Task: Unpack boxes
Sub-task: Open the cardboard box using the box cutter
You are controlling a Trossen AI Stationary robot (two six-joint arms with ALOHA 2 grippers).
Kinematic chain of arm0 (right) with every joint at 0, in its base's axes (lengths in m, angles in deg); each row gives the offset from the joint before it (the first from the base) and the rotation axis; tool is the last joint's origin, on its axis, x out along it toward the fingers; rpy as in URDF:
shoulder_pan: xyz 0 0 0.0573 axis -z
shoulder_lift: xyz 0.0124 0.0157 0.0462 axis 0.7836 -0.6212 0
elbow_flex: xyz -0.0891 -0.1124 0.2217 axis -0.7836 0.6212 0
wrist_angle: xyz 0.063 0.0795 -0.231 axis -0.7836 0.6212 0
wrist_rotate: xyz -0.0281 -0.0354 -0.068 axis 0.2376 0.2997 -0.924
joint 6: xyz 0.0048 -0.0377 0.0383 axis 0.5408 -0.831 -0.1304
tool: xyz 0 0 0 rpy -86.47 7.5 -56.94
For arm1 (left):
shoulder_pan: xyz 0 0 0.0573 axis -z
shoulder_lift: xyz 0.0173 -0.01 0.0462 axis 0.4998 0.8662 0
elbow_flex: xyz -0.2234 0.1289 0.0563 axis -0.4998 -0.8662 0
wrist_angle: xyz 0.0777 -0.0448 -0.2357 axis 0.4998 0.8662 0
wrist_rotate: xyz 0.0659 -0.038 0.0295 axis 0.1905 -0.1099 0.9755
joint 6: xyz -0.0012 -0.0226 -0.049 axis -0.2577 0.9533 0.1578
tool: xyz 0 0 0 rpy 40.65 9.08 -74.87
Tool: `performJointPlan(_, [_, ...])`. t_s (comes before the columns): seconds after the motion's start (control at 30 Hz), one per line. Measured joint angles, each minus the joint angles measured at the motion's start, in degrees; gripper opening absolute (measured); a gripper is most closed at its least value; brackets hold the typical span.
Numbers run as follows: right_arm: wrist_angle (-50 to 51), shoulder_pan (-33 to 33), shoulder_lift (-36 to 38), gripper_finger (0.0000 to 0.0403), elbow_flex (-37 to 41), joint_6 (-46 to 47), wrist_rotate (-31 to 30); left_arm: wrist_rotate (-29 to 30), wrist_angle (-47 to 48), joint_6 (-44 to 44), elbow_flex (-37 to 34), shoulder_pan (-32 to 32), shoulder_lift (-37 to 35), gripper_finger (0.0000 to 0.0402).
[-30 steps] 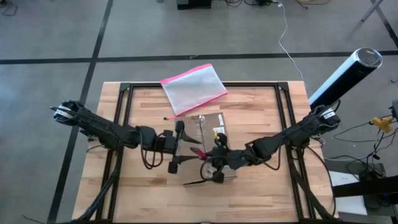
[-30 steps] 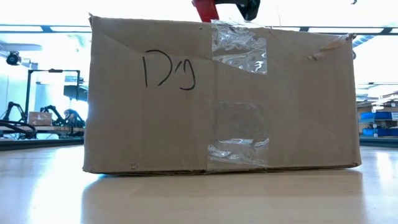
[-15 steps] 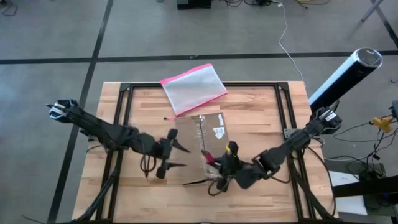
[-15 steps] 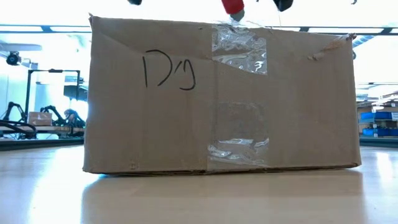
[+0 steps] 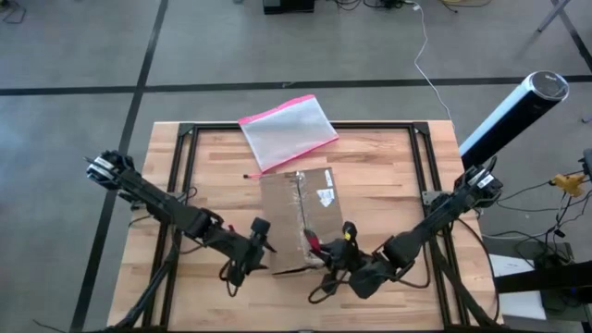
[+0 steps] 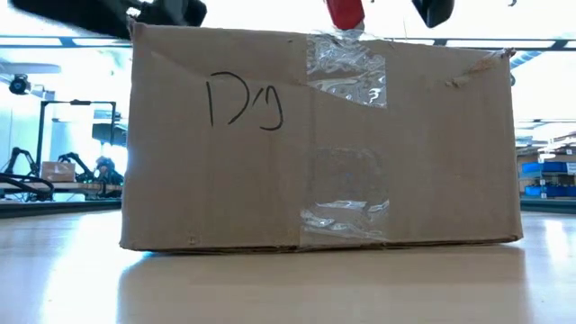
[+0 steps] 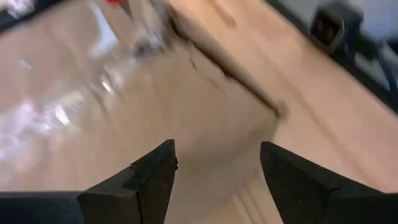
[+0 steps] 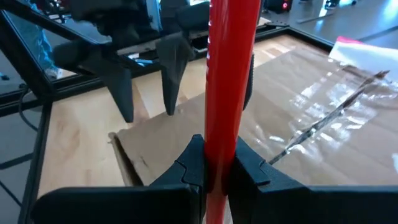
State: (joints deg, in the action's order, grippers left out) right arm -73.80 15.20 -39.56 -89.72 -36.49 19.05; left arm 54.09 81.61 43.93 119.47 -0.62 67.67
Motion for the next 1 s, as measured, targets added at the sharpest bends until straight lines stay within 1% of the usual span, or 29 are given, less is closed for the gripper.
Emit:
performJointPlan(0.1, [-1.26,-0.12,0.01,0.0019,0.0,0.25,-0.32,0.04,1.62,-0.8,0.18,0.0,1.06,0.0216])
performJointPlan(0.2, [-2.33,-0.23,0.2,0.0019,0.0,-0.71,-1.09,0.85,1.06,-3.8,0.33,0.0,2.48,0.021])
performJointPlan(0.3, [-2.8,-0.23,0.44,0.0019,-0.02,-0.77,-1.58,2.47,-0.87,-6.38,0.43,0.11,4.32,0.0204])
performJointPlan(0.4, [-2.62,-0.23,0.44,0.0019,-0.02,0.35,-1.48,2.68,-4.53,-7.41,0.46,0.09,6.02,0.0198])
performJointPlan(0.53, [-2.17,-0.43,0.49,0.0019,-0.04,1.03,-1.48,2.58,-10.46,-7.12,0.31,0.07,7.78,0.0183])
performJointPlan(0.63, [-0.45,-0.49,0.55,0.0019,-0.05,2.73,-1.29,2.63,-13.05,-6.81,0.25,0.07,8.53,0.0166])
performJointPlan(0.8, [6.26,-0.74,0.59,0.0019,-0.07,9.92,-1.05,3.65,-13.92,-4.33,0.22,0.07,9.2,0.0138])
performJointPlan(1.0, [7.51,-1.19,0.63,0.0019,-0.77,12.98,-0.91,4.13,-14.41,-3.06,0.27,0.05,9.68,0.0101])
